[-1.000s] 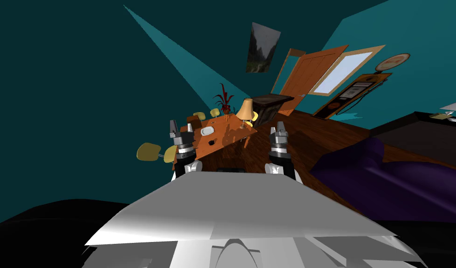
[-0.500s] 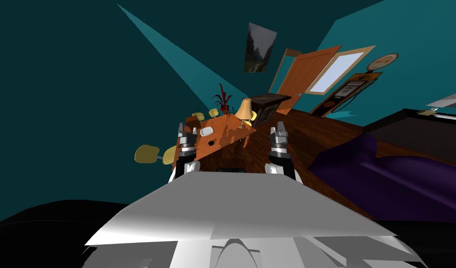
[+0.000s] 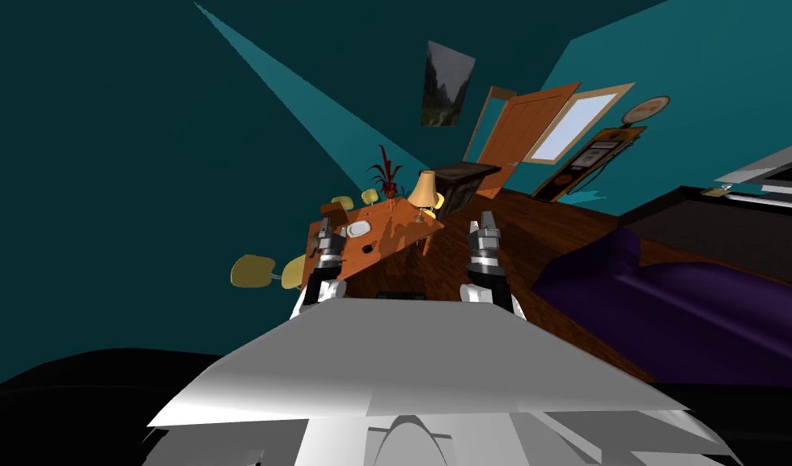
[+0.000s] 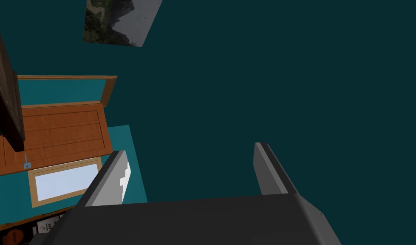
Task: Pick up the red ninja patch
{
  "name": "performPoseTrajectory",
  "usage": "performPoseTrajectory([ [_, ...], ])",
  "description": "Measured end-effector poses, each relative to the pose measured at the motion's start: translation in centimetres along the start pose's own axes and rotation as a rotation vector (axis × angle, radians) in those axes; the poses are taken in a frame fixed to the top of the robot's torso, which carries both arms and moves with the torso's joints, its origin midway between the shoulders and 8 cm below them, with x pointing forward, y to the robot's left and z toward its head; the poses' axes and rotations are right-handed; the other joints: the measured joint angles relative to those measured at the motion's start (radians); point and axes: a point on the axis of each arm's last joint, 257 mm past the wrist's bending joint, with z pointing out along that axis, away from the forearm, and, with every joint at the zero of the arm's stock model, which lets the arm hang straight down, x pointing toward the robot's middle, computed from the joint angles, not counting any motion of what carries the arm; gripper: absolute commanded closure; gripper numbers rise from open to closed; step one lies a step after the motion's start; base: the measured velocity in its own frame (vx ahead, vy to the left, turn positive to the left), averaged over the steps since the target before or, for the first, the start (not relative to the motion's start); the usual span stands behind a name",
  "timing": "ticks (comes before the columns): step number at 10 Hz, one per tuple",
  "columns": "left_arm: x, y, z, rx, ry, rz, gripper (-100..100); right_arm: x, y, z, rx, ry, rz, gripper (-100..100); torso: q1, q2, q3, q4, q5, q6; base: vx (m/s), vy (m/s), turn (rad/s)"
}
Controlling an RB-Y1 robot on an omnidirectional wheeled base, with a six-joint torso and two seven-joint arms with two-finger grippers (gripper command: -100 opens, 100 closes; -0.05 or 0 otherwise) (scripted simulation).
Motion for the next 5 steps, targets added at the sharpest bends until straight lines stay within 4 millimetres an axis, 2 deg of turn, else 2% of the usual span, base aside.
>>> performPoseTrajectory([
  [2, -1.5, 3.4, -0.4, -0.080, -0.015, -0.007, -100, 0.0, 0.0, 0.0, 0.000, 0.000, 0.000, 0, 0.000, 0.000, 0.000, 0.000, 0.000, 0.000, -0.008, 0.041, -0.055],
  [5, -3.0, 6.2, -0.9, -0.175, -0.037, -0.021, -100, 0.0, 0.0, 0.0, 0.000, 0.000, 0.000, 0, 0.000, 0.000, 0.000, 0.000, 0.000, 0.000, -0.015, 0.046, -0.065],
])
